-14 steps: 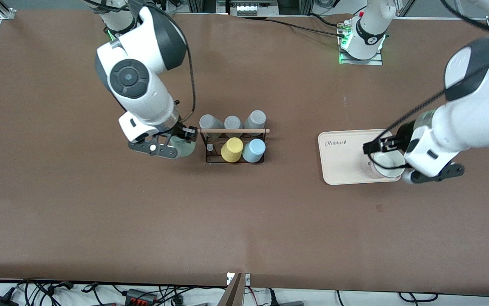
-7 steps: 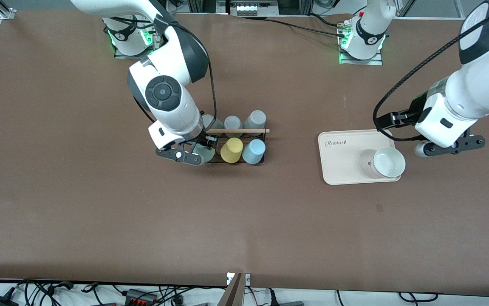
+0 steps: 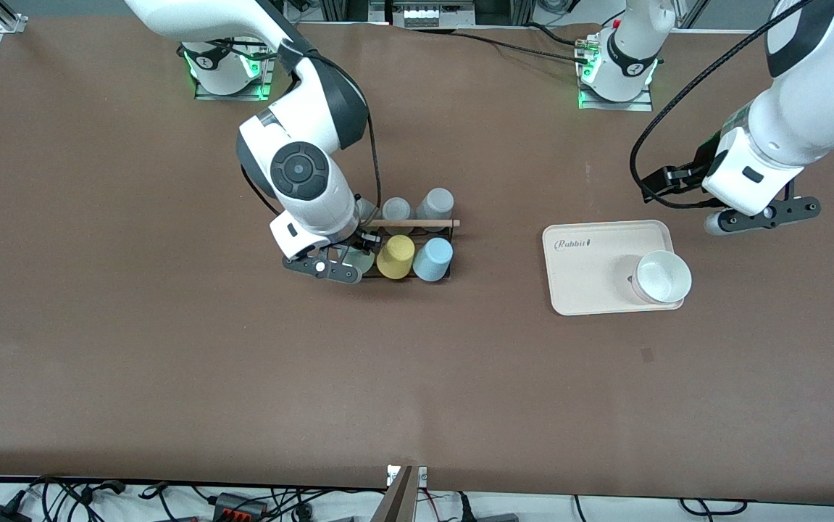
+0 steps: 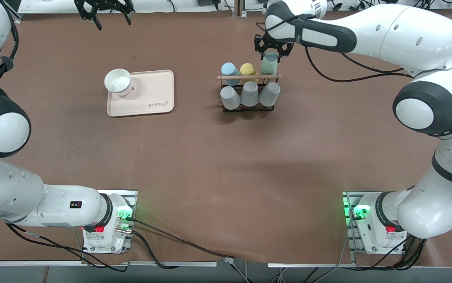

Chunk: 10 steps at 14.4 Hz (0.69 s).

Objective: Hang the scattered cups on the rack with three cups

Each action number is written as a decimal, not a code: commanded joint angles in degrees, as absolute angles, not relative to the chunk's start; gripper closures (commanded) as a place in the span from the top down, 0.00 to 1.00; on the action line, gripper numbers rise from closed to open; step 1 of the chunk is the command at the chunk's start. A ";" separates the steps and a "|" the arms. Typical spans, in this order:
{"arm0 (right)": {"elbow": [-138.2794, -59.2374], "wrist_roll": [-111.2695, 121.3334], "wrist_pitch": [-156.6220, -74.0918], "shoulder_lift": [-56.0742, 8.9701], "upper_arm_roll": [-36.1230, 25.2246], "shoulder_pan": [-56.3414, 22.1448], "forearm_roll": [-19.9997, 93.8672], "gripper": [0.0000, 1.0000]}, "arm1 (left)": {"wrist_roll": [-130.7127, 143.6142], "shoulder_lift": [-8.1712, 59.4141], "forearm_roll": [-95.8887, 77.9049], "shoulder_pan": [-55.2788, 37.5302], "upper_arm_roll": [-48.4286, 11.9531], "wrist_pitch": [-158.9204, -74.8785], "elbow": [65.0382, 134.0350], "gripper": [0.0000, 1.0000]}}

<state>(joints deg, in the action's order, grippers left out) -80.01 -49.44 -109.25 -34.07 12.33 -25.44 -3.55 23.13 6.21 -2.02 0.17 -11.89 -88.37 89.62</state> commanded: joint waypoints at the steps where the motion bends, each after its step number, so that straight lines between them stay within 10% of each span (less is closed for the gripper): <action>1: -78.05 -50.63 -108.72 -36.47 12.04 -26.54 -3.95 0.42 | 19.35 1.50 -1.05 2.71 -12.30 -93.24 96.50 1.00; 10: -78.84 -50.80 -111.00 -38.67 12.04 -27.33 -4.31 0.47 | 16.43 2.46 3.51 3.43 -12.30 -93.69 93.34 1.00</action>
